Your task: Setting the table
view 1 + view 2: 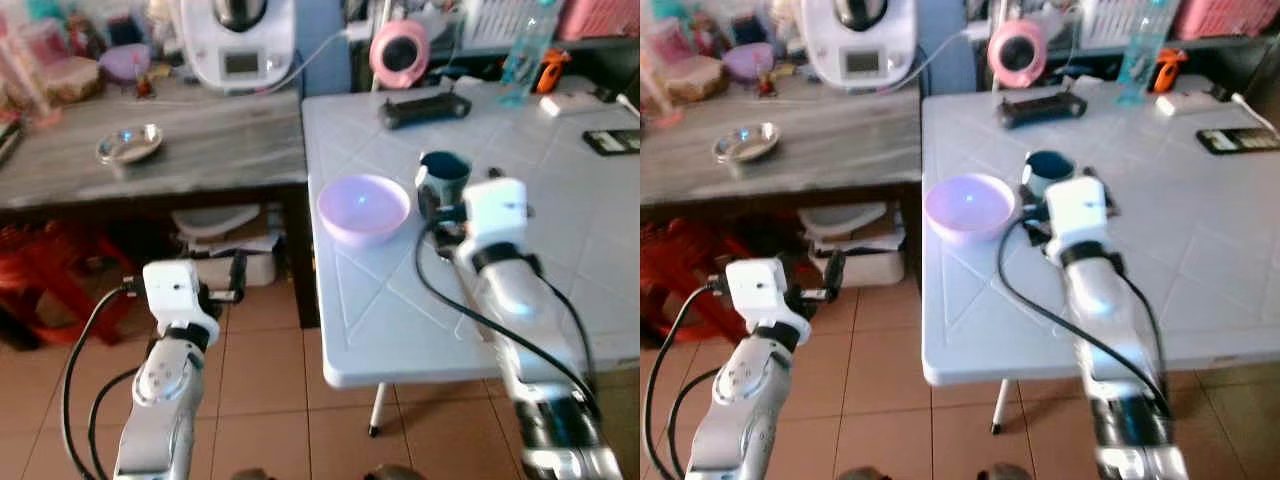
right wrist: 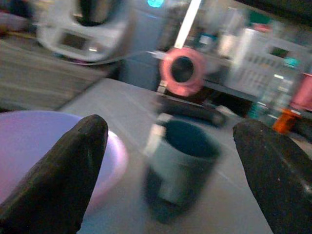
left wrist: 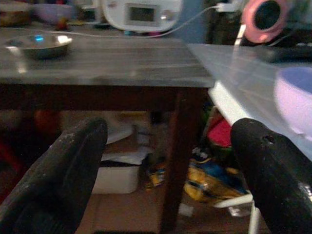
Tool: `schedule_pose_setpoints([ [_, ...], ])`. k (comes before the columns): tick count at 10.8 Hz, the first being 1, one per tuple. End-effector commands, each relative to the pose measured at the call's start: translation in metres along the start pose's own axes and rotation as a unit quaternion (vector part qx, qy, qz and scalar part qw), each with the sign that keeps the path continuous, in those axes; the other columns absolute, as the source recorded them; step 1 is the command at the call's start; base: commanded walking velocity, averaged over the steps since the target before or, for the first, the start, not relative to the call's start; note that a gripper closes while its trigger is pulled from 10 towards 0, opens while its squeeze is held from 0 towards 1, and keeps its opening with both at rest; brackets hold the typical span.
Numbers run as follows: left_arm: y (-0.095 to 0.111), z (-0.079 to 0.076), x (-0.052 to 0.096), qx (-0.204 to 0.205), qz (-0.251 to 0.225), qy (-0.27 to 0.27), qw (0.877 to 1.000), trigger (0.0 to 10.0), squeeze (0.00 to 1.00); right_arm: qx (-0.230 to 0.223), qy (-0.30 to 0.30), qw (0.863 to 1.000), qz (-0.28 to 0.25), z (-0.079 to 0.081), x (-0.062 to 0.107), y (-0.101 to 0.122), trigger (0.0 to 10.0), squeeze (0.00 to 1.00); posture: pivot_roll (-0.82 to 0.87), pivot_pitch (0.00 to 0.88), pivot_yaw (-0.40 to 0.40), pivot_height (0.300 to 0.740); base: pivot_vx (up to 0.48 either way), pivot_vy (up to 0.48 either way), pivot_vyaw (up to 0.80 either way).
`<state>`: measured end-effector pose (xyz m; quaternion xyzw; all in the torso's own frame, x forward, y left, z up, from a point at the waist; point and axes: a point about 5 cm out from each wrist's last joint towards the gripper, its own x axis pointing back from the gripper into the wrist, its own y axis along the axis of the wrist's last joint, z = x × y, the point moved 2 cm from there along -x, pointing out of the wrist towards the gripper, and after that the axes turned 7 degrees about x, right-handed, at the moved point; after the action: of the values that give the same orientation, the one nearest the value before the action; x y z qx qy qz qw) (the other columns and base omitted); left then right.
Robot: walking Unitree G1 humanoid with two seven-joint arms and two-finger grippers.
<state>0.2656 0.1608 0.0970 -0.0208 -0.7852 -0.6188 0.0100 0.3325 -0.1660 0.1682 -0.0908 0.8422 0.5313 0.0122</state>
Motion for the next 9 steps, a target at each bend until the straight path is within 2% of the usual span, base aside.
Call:
schedule_pose_setpoints([
  [1, 0.005, 0.009, 0.001, -0.01, -0.002, 0.021, 1.0, 10.0, 0.0, 0.016, 0.032, 0.999, -0.012, 0.007, -0.009, 0.007, 10.0, 0.0, 0.0, 0.053, 0.068, 0.74, 0.0, 0.0, 0.0],
  [3, 0.006, 0.012, 0.005, -0.013, -0.002, 0.025, 1.0, 10.0, 0.0, 0.026, 0.045, 0.998, -0.042, 0.008, -0.019, 0.022, 10.0, 0.0, 0.01, 0.063, 0.066, 0.74, 0.0, 0.0, 0.8],
  [5, 0.007, 0.012, 0.006, -0.01, -0.001, 0.025, 1.0, 10.0, 0.0, 0.032, 0.062, 0.997, -0.037, 0.008, -0.024, 0.026, 10.0, 0.0, 0.02, 0.064, 0.066, 0.74, 0.0, 0.0, 0.0],
  [8, 0.004, 0.01, 0.007, -0.007, 0.012, 0.016, 1.0, 10.0, 0.0, 0.066, 0.13, 0.989, -0.02, 0.01, -0.029, 0.029, 10.0, 0.0, 0.02, 0.066, 0.073, 0.74, 0.0, 0.0, 0.0],
  [9, 0.002, 0.009, 0.007, -0.003, 0.018, 0.011, 1.0, 10.0, 0.0, 0.053, 0.134, 0.989, 0.014, 0.008, -0.028, 0.022, 10.0, 0.0, 0.02, 0.066, 0.071, 0.74, 0.0, 0.0, 0.0],
])
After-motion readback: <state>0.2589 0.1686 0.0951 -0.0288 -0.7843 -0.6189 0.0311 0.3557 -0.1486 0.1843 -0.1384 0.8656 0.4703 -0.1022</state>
